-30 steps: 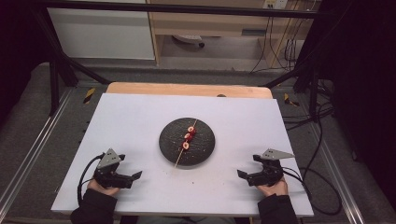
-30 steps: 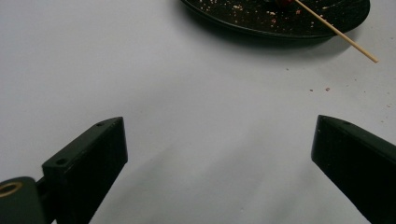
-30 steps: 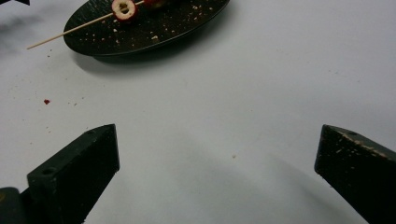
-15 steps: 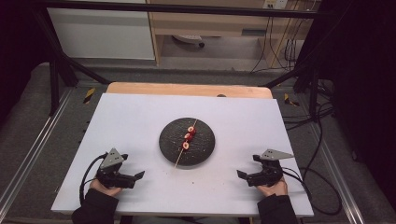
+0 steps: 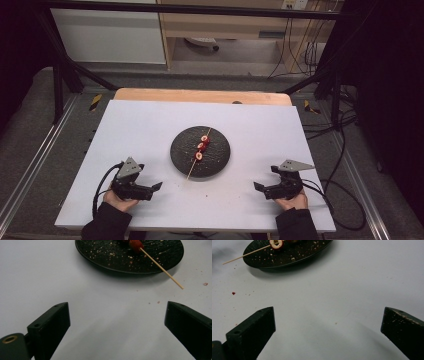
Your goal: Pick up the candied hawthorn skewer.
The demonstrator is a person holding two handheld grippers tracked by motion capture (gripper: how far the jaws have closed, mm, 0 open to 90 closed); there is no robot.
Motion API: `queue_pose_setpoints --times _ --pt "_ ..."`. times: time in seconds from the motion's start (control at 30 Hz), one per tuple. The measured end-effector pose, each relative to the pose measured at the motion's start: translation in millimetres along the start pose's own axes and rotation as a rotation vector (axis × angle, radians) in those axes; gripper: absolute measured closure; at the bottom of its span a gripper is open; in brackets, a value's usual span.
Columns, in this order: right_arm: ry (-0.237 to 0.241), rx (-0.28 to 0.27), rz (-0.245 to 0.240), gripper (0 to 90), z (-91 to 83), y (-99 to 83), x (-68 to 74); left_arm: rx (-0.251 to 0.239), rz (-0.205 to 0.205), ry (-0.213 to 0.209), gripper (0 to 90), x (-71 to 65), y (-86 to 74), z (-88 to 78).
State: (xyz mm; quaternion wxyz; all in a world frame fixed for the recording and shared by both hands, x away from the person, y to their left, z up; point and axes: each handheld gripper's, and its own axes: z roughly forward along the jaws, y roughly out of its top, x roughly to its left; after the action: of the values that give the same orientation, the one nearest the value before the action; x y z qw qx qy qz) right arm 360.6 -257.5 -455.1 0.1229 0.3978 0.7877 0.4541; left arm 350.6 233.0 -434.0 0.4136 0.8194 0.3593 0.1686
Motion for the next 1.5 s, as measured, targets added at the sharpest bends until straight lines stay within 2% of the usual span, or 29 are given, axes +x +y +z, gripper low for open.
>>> queue_pose_setpoints --times 0.3,0.53,0.83,0.9,1.03,1.23,1.4,1.5 --pt "-0.004 0.003 -0.004 0.6 0.3 -0.1 -0.3 0.015 0.001 -0.003 10.7 -13.6 18.6 11.8" --pt "-0.006 0.002 -0.005 0.6 0.3 -0.1 -0.5 0.03 -0.005 -0.005 16.9 -25.0 37.8 28.6" --pt "-0.006 0.003 -0.004 0.6 0.2 -0.1 -0.4 0.065 -0.01 0.013 34.3 -39.5 58.7 50.0" --pt "-0.007 0.007 -0.004 0.6 0.2 -0.2 -0.4 0.074 -0.007 0.012 41.4 -42.0 62.7 54.5" --pt "-0.006 0.003 -0.004 0.6 0.1 -0.1 -0.4 0.092 -0.007 0.006 47.2 -46.8 68.9 64.5" --pt "-0.003 0.005 -0.005 0.6 0.4 -0.2 -0.5 0.132 -0.023 0.002 59.6 -52.7 78.2 79.5" --pt "0.0 0.004 0.001 0.6 0.0 0.0 -0.1 0.189 -0.02 0.019 68.4 -56.8 85.1 92.7" --pt "0.0 0.005 0.003 0.6 -0.1 0.1 -0.1 0.207 -0.022 0.031 70.9 -58.7 86.7 98.2"
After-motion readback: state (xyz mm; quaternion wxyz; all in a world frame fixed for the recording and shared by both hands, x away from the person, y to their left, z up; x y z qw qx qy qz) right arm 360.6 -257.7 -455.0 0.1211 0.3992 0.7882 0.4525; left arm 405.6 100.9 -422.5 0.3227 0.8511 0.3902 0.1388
